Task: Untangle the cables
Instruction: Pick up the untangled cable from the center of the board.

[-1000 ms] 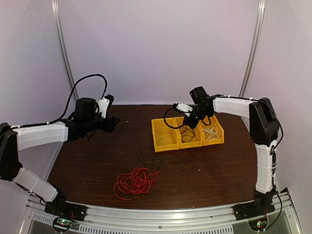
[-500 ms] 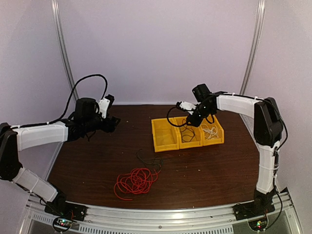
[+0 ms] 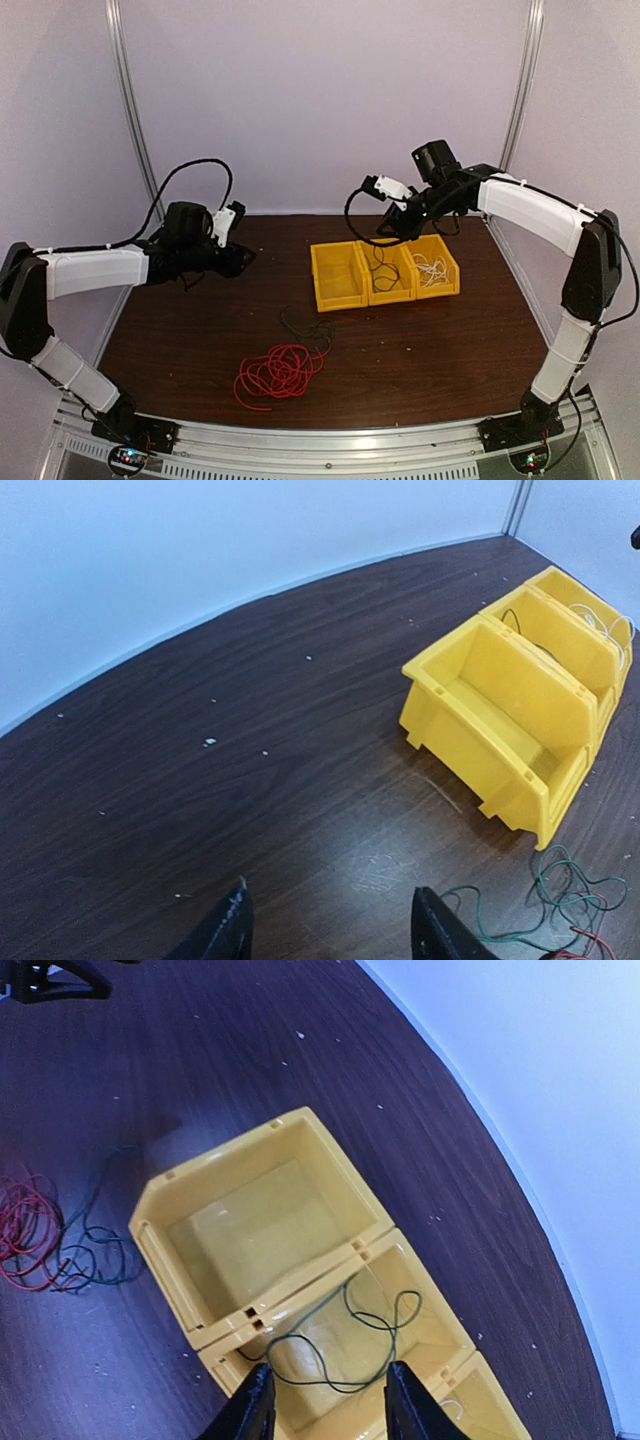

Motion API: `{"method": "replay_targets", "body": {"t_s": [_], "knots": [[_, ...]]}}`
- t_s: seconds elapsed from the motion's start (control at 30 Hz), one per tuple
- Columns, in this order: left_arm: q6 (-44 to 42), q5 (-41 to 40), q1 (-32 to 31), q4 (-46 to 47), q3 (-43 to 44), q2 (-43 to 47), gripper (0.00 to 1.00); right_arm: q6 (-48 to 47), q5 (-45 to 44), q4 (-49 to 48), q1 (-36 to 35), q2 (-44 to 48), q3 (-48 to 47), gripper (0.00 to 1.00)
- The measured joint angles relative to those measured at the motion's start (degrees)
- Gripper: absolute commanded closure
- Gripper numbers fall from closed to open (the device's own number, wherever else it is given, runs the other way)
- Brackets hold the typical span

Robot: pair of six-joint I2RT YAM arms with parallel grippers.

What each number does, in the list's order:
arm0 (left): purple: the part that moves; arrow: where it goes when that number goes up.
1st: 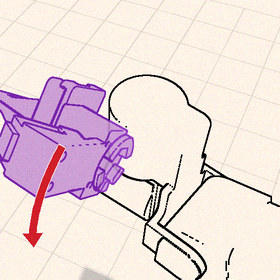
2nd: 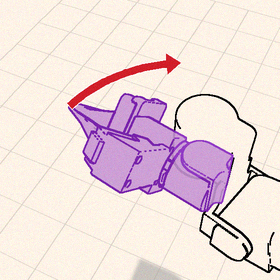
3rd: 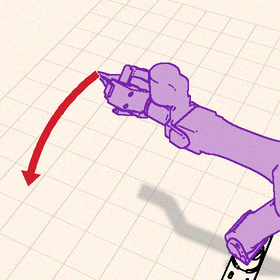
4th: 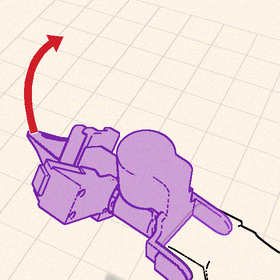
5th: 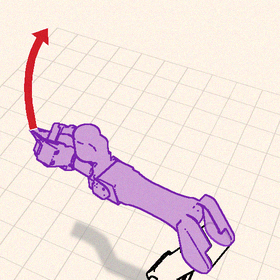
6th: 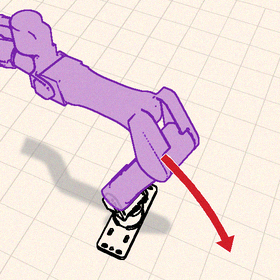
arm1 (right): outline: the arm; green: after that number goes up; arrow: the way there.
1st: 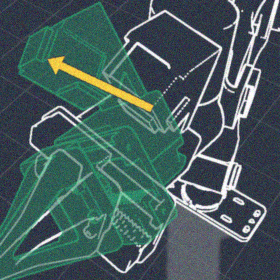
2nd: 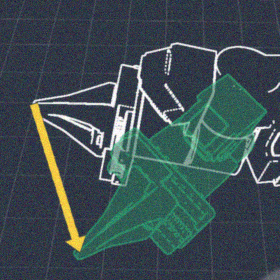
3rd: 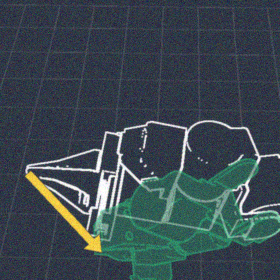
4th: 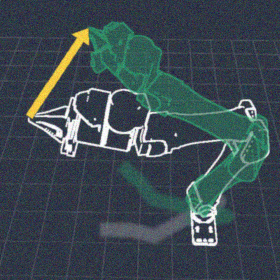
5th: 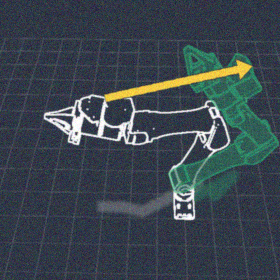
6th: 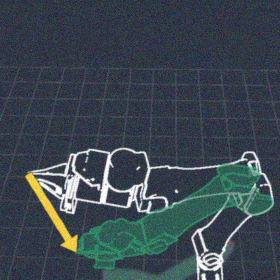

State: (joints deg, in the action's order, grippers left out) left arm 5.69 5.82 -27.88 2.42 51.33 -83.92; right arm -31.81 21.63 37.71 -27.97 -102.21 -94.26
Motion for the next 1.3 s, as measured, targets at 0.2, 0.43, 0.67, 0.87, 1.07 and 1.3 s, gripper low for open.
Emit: {"method": "replay_targets", "body": {"t_s": [0.2, 0.43, 0.67, 0.87, 1.07, 1.3], "knots": [[7.2, 7.4, -0.3, -0.8, 0.8, -4.0, 0.53, -3.1, 4.2, 0.1, -7.8, 1.9, 4.5, 0.67], [17.9, 13.5, -1.3, 1.6, -2.4, -8.9, 0.50, -6.4, 7.0, 0.3, -15.8, -1.2, 9.0, 0.60], [22.0, 14.4, -3.6, 1.7, -2.6, -10.6, 0.48, -12.7, 6.9, 2.3, -19.1, -6.1, 11.5, 0.56], [23.4, 14.2, -3.8, 2.3, -3.2, -10.6, 0.47, -16.6, 0.3, 0.0, -21.9, -6.8, 14.3, 0.56], [23.7, 13.3, -3.8, 2.8, -4.2, -10.3, 0.47, -20.2, -9.5, -4.8, -25.4, -7.6, 14.8, 0.57], [23.8, 12.6, -3.8, 3.9, -4.7, -10.3, 0.47, -22.6, -16.2, -8.8, -27.2, -11.3, 14.9, 0.59]]}}
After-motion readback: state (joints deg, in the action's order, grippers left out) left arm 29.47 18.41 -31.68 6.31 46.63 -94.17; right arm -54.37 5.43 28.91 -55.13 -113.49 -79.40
